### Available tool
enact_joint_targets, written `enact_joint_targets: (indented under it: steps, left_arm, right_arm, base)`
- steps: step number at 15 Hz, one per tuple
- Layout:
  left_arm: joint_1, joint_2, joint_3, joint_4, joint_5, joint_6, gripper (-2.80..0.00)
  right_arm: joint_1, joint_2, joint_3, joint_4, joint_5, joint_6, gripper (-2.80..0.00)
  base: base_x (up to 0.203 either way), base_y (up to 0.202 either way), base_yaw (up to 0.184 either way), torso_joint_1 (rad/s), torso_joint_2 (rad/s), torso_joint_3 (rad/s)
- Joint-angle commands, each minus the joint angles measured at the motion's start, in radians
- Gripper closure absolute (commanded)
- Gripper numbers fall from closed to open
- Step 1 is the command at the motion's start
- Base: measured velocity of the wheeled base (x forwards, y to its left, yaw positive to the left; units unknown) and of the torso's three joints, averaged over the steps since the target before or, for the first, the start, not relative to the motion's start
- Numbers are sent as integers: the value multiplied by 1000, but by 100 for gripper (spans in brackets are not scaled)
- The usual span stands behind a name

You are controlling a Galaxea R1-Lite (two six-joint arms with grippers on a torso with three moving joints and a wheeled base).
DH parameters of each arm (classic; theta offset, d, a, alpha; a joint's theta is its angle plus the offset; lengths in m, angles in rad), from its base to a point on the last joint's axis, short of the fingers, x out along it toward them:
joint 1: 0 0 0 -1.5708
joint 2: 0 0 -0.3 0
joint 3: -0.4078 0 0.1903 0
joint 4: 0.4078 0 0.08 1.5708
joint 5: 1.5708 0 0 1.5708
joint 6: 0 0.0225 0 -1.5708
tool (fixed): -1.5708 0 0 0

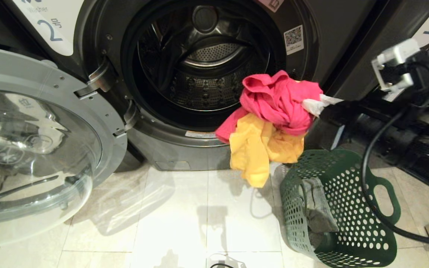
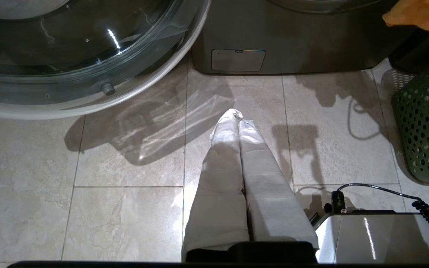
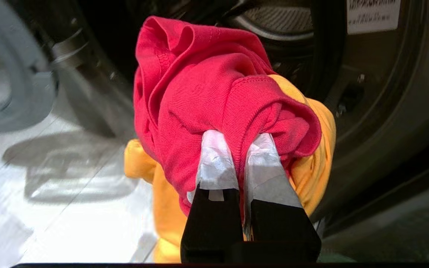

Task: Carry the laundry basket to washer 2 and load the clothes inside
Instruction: Place the clothes into the washing machine

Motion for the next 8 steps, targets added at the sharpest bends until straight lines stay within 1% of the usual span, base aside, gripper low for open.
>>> enact_joint_targets:
  steps: [1,4,6,8]
  left_arm:
    - [0,2,0,0,0,0,0]
    - [0,2,0,0,0,0,0]
    - [0,2,0,0,0,0,0]
    - [0,2,0,0,0,0,0]
  right_arm:
    - [3,204,-89,-104,-24,-2,0]
    - [14,357,-303,-160,-80,5,0]
    - [25,461,-482,-167,-114,19,0]
    - [39,582,-658,-173,-168,27,0]
  base:
    - [0,0,0,0,0,0]
    - [0,0,0,0,0,0]
    - [0,0,0,0,0,0]
    - [0,0,0,0,0,0]
